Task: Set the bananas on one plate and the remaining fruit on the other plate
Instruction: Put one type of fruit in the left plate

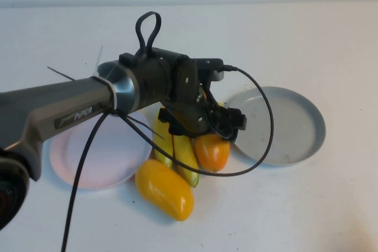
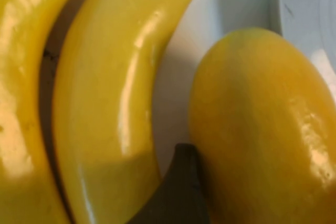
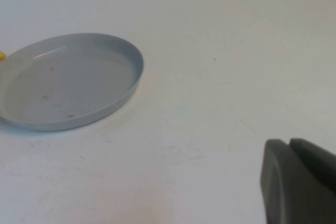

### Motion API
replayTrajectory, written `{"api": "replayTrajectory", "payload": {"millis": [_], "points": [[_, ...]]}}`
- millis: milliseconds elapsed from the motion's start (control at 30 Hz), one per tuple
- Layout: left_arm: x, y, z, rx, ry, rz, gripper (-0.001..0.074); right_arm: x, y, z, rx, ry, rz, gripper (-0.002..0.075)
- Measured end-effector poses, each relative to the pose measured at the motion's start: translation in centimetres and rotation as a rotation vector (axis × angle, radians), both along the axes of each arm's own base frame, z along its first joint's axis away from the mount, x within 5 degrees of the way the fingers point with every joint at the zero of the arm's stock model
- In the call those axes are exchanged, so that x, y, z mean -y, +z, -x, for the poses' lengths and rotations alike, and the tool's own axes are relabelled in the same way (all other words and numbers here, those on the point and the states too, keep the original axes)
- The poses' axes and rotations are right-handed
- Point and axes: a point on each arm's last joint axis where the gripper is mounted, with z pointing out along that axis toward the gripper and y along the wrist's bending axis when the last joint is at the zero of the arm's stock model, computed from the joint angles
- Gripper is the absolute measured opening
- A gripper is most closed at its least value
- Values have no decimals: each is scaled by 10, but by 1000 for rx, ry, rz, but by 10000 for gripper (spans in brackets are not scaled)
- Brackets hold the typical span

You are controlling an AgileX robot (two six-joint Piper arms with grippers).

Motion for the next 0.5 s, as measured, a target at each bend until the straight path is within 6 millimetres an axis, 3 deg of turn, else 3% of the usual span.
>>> {"api": "replayTrajectory", "payload": {"millis": [133, 267, 500], "points": [[0, -1, 0, 6, -20, -9, 580, 0, 0, 0, 0, 0, 0, -15], [0, -1, 0, 12, -37, -17, 478, 0, 0, 0, 0, 0, 0, -15], [0, 0, 1, 15, -79, -37, 477, 0, 0, 0, 0, 0, 0, -15]]}}
